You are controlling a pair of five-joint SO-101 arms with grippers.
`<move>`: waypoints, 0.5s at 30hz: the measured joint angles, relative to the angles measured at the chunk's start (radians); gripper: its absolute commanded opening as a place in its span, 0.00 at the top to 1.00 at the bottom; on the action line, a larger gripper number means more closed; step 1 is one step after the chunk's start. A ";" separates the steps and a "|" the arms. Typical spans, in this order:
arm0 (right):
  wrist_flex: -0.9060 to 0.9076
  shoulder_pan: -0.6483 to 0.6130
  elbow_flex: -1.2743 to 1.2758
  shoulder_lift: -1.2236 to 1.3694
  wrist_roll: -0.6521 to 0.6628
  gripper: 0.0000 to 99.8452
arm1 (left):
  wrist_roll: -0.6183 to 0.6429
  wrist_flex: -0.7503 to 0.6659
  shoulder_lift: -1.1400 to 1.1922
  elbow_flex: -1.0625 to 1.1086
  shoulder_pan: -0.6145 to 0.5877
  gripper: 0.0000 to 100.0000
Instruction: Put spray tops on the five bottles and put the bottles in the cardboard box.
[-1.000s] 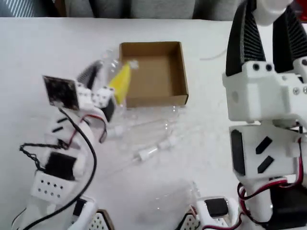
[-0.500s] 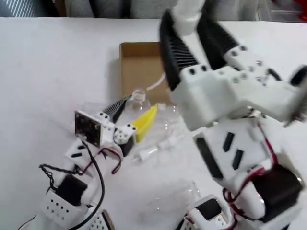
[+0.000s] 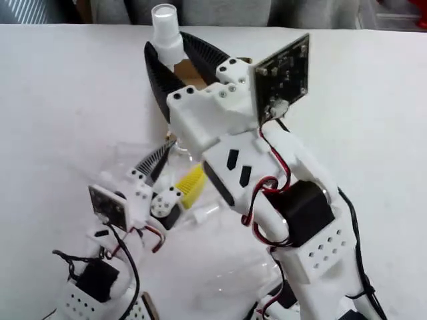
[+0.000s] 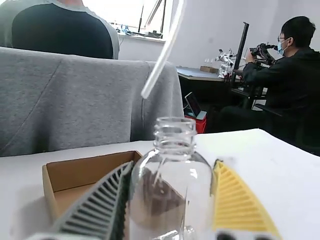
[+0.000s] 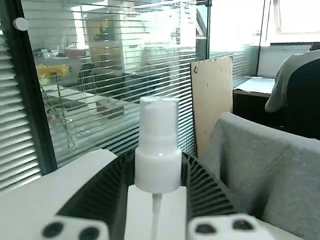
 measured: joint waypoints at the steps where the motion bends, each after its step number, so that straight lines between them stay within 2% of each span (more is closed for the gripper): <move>1: -0.006 0.000 0.005 0.000 0.012 0.98 | 0.000 0.000 -0.002 0.000 0.000 0.85; 7: -0.008 -0.002 0.008 0.000 0.031 0.98 | 0.000 0.000 -0.003 0.000 -0.061 0.85; 15: -0.011 -0.002 0.008 0.038 0.031 0.98 | 0.000 0.000 -0.003 0.000 -0.068 0.85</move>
